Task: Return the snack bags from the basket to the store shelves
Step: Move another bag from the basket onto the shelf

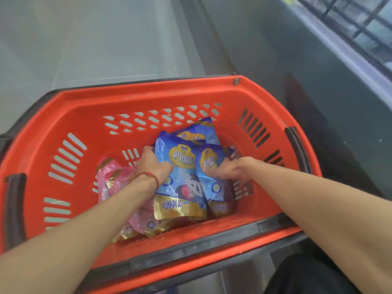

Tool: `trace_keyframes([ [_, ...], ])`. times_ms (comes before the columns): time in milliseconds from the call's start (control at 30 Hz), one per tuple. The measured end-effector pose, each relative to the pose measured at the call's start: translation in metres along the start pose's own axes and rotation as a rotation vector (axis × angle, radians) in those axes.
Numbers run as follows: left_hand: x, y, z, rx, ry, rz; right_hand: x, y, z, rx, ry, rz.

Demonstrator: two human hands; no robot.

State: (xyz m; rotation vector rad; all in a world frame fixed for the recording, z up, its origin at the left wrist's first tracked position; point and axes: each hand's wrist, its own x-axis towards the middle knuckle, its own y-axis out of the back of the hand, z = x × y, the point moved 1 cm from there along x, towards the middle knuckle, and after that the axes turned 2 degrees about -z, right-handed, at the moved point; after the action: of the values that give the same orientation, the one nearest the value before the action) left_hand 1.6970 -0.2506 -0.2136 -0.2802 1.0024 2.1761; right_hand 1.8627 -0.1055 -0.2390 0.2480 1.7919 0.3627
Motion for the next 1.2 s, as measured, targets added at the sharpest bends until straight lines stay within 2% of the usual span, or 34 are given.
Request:
trace_keyframes([
  [100, 0.005, 0.004, -0.005, -0.079, 0.097, -0.075, 0.012, -0.002, 0.001, 0.151, 0.027, -0.028],
  [233, 0.002, 0.001, -0.004, -0.116, 0.084, -0.185, 0.025, -0.002, 0.002, 0.231, 0.048, -0.004],
  [400, -0.005, 0.0, -0.003, -0.109, 0.076, -0.138, 0.019, -0.002, 0.0, 0.211, 0.063, -0.02],
  [567, -0.009, 0.0, -0.005, -0.137, 0.054, -0.119, 0.011, 0.0, 0.003, 0.176, 0.071, -0.108],
  [800, -0.011, 0.012, -0.005, -0.283, 0.077, -0.088, -0.017, 0.003, -0.004, 0.526, 0.2, -0.086],
  [933, -0.009, 0.024, -0.002, -0.249, 0.196, -0.257, -0.029, 0.001, 0.002, 0.361, 0.179, -0.252],
  [1000, -0.015, 0.029, -0.004, -0.312, 0.25, -0.372, -0.029, -0.006, 0.003, 0.318, 0.196, -0.263],
  [1133, -0.02, 0.033, -0.011, -0.663, 0.323, -0.678, -0.035, -0.012, -0.007, 0.468, 0.328, -0.271],
  [1200, -0.023, 0.038, -0.014, -0.683, 0.273, -0.818, -0.039, -0.011, -0.012, 0.552, 0.372, -0.29],
])
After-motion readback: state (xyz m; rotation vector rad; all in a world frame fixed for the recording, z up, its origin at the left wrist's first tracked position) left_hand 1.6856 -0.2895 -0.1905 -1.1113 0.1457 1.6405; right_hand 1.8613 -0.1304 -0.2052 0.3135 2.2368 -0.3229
